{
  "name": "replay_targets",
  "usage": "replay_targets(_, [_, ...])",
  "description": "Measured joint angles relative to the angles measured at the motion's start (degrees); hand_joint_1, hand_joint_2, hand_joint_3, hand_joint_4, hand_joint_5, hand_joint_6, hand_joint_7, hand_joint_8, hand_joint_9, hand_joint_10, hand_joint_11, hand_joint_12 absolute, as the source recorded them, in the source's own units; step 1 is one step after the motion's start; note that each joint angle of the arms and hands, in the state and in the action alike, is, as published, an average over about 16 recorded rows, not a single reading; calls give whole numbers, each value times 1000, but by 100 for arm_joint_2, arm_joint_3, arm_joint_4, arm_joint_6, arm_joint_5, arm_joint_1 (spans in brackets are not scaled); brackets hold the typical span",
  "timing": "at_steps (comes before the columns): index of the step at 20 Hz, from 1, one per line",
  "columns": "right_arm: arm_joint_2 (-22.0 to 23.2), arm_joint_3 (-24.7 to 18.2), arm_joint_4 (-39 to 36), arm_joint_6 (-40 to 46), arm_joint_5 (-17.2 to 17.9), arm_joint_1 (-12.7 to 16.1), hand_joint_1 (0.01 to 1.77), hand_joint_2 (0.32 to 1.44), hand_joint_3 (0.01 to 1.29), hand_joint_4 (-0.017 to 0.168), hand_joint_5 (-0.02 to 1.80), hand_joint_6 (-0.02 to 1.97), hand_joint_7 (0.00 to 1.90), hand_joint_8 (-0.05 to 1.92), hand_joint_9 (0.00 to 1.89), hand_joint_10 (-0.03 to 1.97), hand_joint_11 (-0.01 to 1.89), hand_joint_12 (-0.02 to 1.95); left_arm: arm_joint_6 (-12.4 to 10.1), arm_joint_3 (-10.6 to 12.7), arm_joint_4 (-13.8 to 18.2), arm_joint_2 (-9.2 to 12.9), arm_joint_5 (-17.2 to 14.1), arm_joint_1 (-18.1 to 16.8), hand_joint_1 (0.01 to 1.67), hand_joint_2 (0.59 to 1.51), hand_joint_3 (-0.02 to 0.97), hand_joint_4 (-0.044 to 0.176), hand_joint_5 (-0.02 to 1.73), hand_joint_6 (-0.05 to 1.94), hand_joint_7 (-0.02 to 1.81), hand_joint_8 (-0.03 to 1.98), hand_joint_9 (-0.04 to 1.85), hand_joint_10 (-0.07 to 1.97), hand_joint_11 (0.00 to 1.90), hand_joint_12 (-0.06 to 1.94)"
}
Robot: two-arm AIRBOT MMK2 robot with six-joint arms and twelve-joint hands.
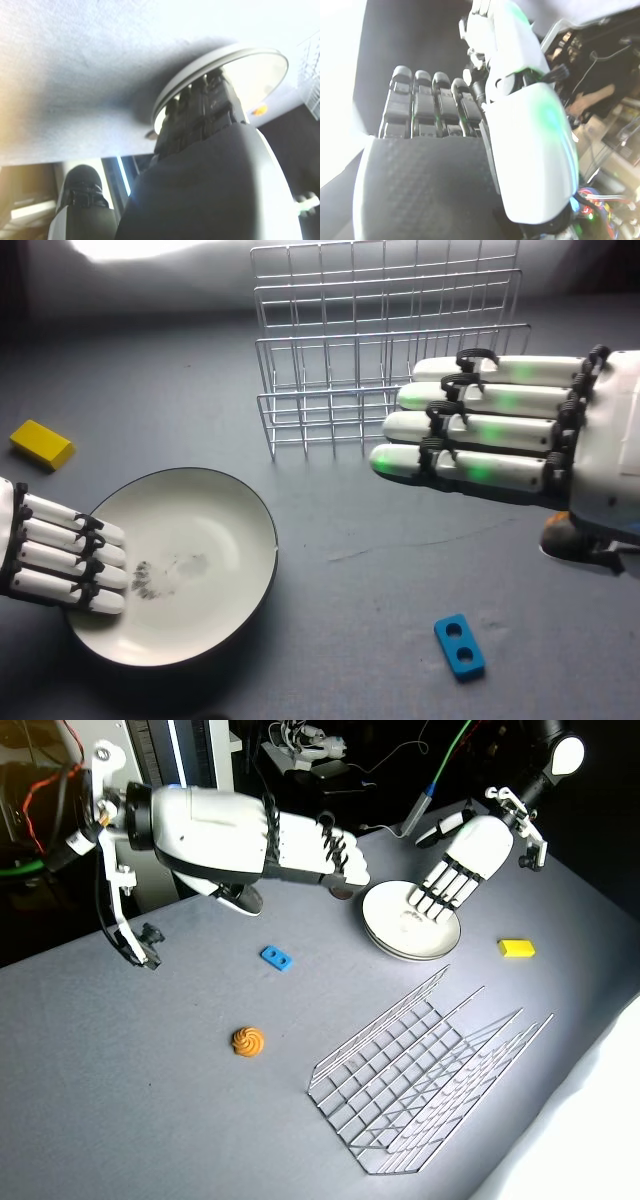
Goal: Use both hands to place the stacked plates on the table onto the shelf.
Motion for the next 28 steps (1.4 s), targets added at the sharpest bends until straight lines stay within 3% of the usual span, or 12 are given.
replay_targets(8, [-813, 423, 391, -731, -479, -84, 1364, 1076, 17, 4, 21, 17, 22, 9, 15, 8, 25, 15, -300, -535, 190, -2, 307, -371, 24, 1088, 13, -1, 4, -2, 2, -11, 13, 5, 14, -16])
replay_targets(16, [-1955, 1228, 867, -1077, -1077, 142, 1351, 1088, 17, 4, 40, 17, 27, 8, 30, 8, 27, 142, -581, -1056, 428, 19, 612, -772, 24, 1094, 13, -1, 5, 8, 14, -7, 16, 13, 14, -16])
replay_targets(28, [-3277, 2211, 1014, -1198, -1543, 472, 1285, 1097, 16, 4, 170, 18, 132, 9, 135, 8, 10, 546, -635, -1178, 501, 37, 680, -866, 24, 1097, 13, 0, 14, 10, 17, -3, 17, 20, 14, -15])
